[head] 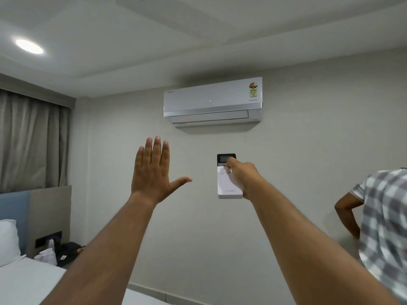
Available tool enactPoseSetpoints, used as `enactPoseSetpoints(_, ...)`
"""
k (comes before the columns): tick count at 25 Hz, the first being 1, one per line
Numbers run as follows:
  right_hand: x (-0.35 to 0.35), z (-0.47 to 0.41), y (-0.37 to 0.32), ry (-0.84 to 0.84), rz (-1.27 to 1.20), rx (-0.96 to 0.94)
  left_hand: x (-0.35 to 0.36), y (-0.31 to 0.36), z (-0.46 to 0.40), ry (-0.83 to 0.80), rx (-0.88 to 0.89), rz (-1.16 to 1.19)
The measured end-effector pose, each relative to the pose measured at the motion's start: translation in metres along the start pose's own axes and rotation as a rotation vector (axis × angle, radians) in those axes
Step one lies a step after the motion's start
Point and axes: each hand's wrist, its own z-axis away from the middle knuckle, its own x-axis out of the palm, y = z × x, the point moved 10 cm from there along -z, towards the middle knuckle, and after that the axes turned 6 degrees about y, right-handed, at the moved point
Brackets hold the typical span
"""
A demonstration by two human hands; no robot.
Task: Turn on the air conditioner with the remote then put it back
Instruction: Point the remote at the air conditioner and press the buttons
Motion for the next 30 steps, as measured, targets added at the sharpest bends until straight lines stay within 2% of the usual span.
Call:
enactPoseSetpoints(9,0.004,-0.005,-0.010,-0.001,-0.087,-0.013,0.000,-0.003,-0.012,0.059,-0.008,0.010)
enactPoseSetpoints(30,-0.003,0.010,-0.049,0.010,0.014,-0.085,-0.021,-0.004,-0.025,0.119,0.009,0.012)
